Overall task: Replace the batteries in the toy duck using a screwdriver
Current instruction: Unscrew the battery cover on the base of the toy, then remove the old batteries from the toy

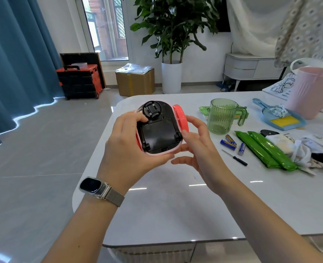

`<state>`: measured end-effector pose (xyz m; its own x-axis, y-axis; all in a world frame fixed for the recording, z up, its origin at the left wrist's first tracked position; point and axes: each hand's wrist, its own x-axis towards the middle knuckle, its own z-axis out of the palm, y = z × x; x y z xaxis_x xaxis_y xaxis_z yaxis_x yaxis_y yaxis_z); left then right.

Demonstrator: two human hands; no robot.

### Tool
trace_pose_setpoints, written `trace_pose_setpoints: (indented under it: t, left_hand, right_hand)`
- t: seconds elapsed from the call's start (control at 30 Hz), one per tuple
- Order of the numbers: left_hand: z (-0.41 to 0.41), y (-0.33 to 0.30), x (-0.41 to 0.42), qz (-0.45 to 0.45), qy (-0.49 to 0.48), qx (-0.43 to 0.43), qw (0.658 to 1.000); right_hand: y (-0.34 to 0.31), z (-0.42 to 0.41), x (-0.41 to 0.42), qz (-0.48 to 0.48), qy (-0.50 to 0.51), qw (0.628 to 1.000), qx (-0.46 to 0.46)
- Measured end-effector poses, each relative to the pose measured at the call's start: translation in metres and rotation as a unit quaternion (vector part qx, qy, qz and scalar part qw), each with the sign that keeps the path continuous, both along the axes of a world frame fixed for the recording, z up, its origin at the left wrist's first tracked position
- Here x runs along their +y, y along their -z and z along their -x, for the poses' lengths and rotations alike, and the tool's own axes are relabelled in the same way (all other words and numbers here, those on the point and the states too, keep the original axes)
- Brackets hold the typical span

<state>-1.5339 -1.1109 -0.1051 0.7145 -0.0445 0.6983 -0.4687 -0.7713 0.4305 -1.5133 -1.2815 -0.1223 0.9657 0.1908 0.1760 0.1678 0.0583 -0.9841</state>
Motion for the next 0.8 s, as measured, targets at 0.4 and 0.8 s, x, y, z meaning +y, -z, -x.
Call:
trace_pose_setpoints:
  t: [0.4,0.8]
  left_hand:
    - [-0.004,0.009,-0.006,0.027,-0.015,0.053,0.998]
    - [-0.002,0.013,-0.010,0.039,0.013,0.043,0.998]
  right_hand:
    - [-0.001,0.006,0.004,0.017,0.000,1.000,0.004]
    - [0.009,0.010,0.011,0.172,0.114,0.957,-0.205]
